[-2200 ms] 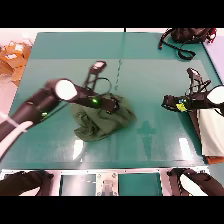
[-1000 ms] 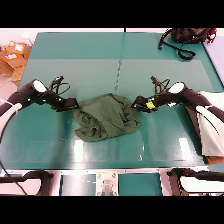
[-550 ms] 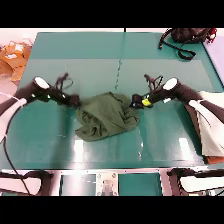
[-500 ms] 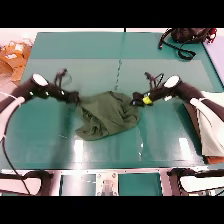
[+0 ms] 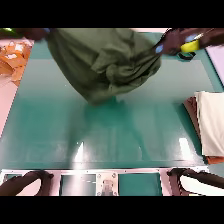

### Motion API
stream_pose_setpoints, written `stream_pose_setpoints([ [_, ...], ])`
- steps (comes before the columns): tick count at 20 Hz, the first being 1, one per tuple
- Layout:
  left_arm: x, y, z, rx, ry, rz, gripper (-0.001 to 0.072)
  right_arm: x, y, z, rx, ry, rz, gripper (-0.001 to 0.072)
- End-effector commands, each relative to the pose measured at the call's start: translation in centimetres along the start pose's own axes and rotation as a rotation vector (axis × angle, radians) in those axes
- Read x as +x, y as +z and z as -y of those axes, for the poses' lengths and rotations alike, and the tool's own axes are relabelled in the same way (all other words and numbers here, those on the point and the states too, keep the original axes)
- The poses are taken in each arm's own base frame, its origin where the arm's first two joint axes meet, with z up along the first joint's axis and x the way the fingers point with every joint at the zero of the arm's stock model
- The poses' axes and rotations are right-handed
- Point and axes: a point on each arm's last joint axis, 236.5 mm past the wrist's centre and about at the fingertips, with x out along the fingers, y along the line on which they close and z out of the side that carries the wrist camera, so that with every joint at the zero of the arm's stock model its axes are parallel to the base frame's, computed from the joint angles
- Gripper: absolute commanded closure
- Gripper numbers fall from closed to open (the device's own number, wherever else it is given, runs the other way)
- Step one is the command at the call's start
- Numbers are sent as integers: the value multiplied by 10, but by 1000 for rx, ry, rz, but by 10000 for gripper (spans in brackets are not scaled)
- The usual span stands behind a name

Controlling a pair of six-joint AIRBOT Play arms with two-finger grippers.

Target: Fold the shirts.

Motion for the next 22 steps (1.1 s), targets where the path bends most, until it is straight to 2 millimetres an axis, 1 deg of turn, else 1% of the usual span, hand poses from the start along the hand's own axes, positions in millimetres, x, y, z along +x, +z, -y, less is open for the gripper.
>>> stream_pose_setpoints([
  [1, -103, 65, 61, 149, 20, 230, 684, -86, 15, -66, -165, -29, 166, 693],
  [2, -122, 73, 69, 182, 35, 268, 684, -102, 14, -78, -193, -42, 205, 693],
  [4, -149, 85, 83, 227, 54, 325, 684, -134, 15, -98, -245, -83, 297, 693],
  [5, -156, 88, 83, 244, 74, 334, 684, -148, 15, -105, -266, -110, 336, 692],
  [6, -161, 91, 80, 261, 102, 338, 684, -158, 13, -109, -281, -129, 356, 692],
  [7, -161, 90, 73, 268, 134, 331, 684, -162, 11, -110, -282, -141, 360, 692],
  [8, -156, 87, 63, 267, 159, 313, 684, -161, 7, -109, -279, -143, 347, 692],
  [9, -145, 83, 50, 260, 185, 282, 684, -156, 5, -104, -268, -145, 326, 692],
  [10, -130, 76, 37, 247, 199, 244, 684, -144, 4, -94, -244, -141, 297, 692],
  [11, -109, 67, 23, 225, 198, 193, 684, -126, 1, -78, -208, -137, 254, 692],
  [12, -84, 54, 7, 197, 192, 133, 684, -104, -1, -58, -162, -134, 212, 692],
  [13, -53, 38, -12, 160, 186, 64, 684, -79, -2, -35, -116, -132, 181, 692],
  [14, -22, 19, -31, 131, 180, -5, 684, -49, -5, -7, -71, -136, 150, 692],
  [15, 15, -6, -52, 110, 166, -86, 683, -19, -10, 22, -19, -144, 124, 692],
  [16, 50, -33, -71, 85, 147, -160, 683, 16, -20, 56, 49, -157, 92, 692],
  [17, 88, -66, -89, 40, 117, -235, 684, 48, -32, 88, 117, -175, 64, 692],
  [18, 122, -99, -104, -16, 86, -295, 683, 80, -48, 120, 187, -190, 35, 691],
  [19, 157, -135, -115, -90, 46, -353, 683, 115, -69, 149, 267, -196, 0, 691],
  [20, 188, -170, -122, -173, 0, -404, 683, 147, -94, 174, 348, -193, -47, 691],
  [22, 231, -229, -126, -297, -61, -488, 682, 199, -142, 205, 471, -170, -153, 691],
])
